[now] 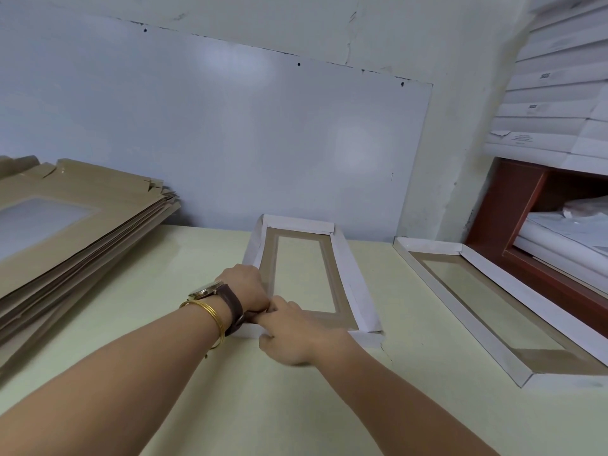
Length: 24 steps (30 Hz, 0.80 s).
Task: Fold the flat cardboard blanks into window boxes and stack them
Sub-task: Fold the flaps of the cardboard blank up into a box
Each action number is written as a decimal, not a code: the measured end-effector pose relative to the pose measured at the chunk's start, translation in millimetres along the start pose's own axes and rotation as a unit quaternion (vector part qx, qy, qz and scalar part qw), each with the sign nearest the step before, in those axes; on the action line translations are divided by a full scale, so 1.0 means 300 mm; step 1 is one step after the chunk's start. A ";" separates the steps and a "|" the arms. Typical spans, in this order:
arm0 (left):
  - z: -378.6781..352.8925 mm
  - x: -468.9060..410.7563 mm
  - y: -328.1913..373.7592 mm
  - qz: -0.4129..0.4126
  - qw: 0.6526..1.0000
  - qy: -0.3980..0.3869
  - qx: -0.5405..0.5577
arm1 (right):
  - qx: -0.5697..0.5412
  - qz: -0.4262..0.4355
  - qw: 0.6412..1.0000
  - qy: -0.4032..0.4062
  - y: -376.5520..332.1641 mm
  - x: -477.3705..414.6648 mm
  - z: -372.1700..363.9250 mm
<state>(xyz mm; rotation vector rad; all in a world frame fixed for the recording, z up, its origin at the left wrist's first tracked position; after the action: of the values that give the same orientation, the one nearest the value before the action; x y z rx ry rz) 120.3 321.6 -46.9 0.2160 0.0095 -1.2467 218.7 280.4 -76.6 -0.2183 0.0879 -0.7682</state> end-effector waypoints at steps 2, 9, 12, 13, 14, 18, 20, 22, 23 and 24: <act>0.000 -0.003 -0.002 -0.001 1.000 -0.002 0.004 | 0.001 -0.001 1.000 0.009 0.000 -0.004 0.001; -0.004 0.004 -0.004 -0.005 0.999 -0.033 0.001 | 0.015 0.013 1.000 0.010 -0.009 -0.006 -0.001; 0.005 -0.001 -0.014 0.003 0.999 -0.037 0.014 | 0.009 0.022 0.999 0.036 -0.019 0.003 0.008; 0.008 -0.002 -0.019 0.007 0.999 -0.038 0.018 | 0.005 0.025 0.999 0.044 -0.022 0.007 0.010; 0.010 -0.003 -0.023 0.011 0.999 -0.041 0.023 | 0.003 0.028 0.998 0.051 -0.023 0.011 0.013; -0.004 -0.004 -0.032 0.028 0.997 -0.064 0.045 | 0.003 0.025 0.999 0.044 -0.021 0.015 0.011; -0.009 -0.001 -0.034 0.033 0.995 -0.073 0.055 | -0.001 0.021 0.999 0.035 -0.020 0.011 0.012; -0.013 0.001 -0.037 0.036 0.994 -0.081 0.064 | -0.004 0.017 0.999 0.035 -0.019 0.010 0.014; -0.014 0.002 -0.039 0.037 0.994 -0.084 0.067 | -0.003 0.016 0.999 0.035 -0.019 0.010 0.014; -0.015 0.004 -0.042 0.039 0.993 -0.086 0.067 | -0.001 0.017 0.999 0.035 -0.020 0.010 0.013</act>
<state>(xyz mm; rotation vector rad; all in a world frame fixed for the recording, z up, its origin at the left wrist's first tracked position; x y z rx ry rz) 109.3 317.4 -53.5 0.2236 -0.2302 -1.1857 217.4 274.7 -71.6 -0.1908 0.1584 -0.7416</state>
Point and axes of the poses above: each hand's wrist, its own x-axis away from the middle knuckle, its own z-axis out of the back of the hand, y = z × x, the point moved 8 cm from there along -x, towards the middle knuckle, and after that the axes turned 7 degrees about y, right-handed, at the moved point
